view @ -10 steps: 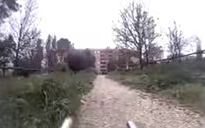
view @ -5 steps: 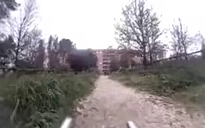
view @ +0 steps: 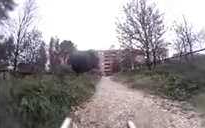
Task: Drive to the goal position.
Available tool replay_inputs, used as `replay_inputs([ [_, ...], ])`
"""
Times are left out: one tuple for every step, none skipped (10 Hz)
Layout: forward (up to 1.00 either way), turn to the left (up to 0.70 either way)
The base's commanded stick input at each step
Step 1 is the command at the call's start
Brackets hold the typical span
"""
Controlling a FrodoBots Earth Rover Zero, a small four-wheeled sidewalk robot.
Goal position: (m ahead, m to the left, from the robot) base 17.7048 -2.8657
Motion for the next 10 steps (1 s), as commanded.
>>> replay_inputs([
  [0.70, 0.00],
  [0.70, 0.00],
  [0.70, 0.00],
  [0.70, 0.00],
  [0.70, -0.01],
  [0.70, -0.03],
  [0.70, -0.30],
  [0.70, -0.11],
  [0.70, -0.03],
  [0.70, 0.00],
])
